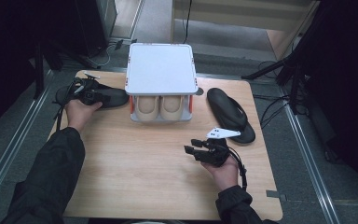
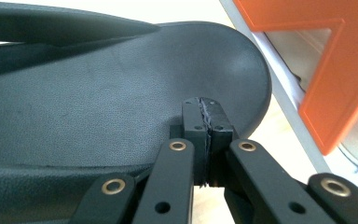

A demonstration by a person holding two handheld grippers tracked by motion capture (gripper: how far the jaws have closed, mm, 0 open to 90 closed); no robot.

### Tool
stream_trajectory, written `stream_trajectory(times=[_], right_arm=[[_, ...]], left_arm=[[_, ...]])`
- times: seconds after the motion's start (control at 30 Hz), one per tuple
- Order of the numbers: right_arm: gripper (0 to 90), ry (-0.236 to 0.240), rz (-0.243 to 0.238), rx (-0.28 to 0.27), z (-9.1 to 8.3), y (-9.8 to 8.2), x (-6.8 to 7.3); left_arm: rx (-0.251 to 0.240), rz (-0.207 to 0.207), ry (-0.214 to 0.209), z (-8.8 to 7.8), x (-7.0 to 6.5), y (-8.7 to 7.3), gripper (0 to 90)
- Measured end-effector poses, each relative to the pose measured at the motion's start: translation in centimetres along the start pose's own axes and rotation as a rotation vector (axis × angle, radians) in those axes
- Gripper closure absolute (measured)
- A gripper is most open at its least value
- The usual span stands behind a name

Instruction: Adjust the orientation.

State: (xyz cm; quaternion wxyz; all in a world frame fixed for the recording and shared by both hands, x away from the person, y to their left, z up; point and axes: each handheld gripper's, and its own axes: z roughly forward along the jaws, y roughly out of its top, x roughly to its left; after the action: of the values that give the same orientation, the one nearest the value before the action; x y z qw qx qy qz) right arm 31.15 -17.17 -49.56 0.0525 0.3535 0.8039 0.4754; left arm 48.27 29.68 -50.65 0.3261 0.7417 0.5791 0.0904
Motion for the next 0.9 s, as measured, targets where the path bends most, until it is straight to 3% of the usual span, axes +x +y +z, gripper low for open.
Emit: stream_trajectory(times=[0.27,0.9], right_arm=[[55.8,0.005,0.012,-0.002,0.2,0.0,0.0],[56.2,0.010,0.023,-0.007,0.5,0.1,0.0]], left_arm=[[0.021,0.030,0.000,-0.7,-0.5,-0.9,90.0],[0.034,0.046,-0.027,-2.6,-1.1,-4.1,90.0]])
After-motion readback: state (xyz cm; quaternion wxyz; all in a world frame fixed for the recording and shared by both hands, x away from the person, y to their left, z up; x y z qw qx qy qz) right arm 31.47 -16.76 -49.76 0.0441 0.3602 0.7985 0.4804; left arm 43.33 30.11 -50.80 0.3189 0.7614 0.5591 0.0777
